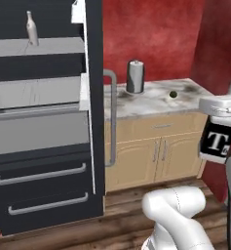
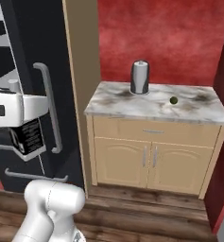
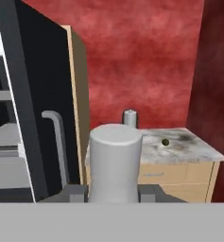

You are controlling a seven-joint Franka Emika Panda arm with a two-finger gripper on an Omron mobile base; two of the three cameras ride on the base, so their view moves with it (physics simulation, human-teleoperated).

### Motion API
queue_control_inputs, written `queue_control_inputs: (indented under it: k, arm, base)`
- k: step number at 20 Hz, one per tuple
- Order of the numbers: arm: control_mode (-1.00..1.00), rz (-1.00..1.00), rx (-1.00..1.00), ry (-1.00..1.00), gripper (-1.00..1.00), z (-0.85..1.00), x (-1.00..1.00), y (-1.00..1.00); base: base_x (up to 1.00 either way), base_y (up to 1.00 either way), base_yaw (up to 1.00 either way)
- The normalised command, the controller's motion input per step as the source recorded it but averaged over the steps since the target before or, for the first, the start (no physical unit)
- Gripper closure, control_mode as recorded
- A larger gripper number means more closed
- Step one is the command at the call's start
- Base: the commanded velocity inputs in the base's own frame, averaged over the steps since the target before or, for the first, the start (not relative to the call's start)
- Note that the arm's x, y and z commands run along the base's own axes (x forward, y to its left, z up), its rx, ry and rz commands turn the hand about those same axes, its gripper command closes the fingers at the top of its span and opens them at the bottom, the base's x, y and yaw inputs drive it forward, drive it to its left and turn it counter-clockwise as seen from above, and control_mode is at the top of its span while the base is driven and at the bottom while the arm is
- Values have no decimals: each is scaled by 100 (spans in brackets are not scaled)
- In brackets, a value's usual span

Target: Place the liquors on the top shelf of the fridge to keep them out of children's reach, and place the lime on lower shelves for easy access.

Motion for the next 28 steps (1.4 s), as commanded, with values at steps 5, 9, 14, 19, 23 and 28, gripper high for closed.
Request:
queue_control_inputs:
  k: [5,9,14,19,23,28]
  arm:
    - [100,0,0,0,100,0,0,0]
    - [100,0,0,0,100,0,0,0]
    - [100,0,0,0,100,0,0,0]
    - [100,0,0,0,100,0,0,0]
    - [100,0,0,0,100,0,0,0]
    - [100,0,0,0,100,0,0,0]
  base:
    - [0,87,2]
    - [0,88,1]
    - [2,76,0]
    - [16,46,0]
    - [24,5,0]
    - [27,0,0]
